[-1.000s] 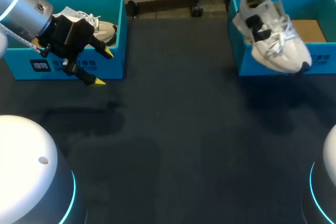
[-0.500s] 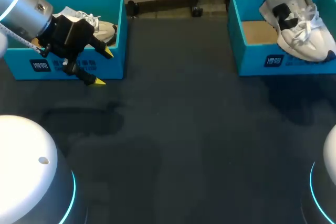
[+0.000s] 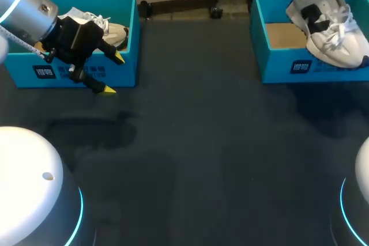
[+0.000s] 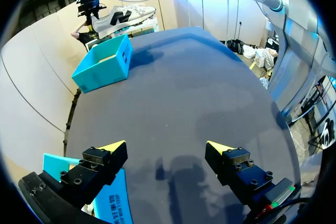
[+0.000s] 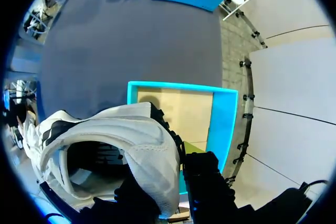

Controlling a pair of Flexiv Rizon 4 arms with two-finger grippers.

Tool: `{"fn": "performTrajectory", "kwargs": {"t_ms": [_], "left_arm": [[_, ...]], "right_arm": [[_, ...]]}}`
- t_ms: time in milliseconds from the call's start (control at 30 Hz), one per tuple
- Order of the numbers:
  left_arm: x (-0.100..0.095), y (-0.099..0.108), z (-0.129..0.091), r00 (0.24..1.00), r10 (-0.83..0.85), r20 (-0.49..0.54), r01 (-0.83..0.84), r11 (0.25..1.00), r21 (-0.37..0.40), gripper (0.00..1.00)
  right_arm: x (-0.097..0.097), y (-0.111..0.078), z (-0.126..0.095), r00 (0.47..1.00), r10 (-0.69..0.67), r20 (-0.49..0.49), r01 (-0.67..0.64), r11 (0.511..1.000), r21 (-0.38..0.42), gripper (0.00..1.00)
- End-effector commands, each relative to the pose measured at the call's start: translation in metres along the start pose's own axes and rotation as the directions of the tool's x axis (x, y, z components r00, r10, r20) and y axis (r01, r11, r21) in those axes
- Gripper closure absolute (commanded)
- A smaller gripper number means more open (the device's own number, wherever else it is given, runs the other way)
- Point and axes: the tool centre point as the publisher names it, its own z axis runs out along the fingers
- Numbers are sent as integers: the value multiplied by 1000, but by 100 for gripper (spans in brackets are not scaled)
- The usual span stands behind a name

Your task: Take the shoe out of the shoebox, open the shoe tongue, remove and reinsert the insole, then place the shoe into the shoebox

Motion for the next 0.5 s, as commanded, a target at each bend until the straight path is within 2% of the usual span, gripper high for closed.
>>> {"fn": "performTrajectory", "kwargs": {"t_ms": [33,67,133,333,500], "left_arm": [[1,0,0,1000,1,1,-1,1000,-2,0],[1,0,0,1000,1,1,-1,1000,-2,0],[1,0,0,1000,1,1,-1,1000,-2,0],[1,0,0,1000,1,1,-1,1000,-2,0],[1,0,0,1000,1,1,-1,1000,-2,0]], "right_arm": [[-2,-8,0,1000,14,-1,-14,1000,3,100],[-8,-28,2,999,42,3,-42,999,15,100],[-14,-45,4,998,65,11,-65,997,29,100],[-23,-75,12,997,80,13,-81,994,67,100],[-27,-97,18,993,115,11,-115,991,69,100]]}}
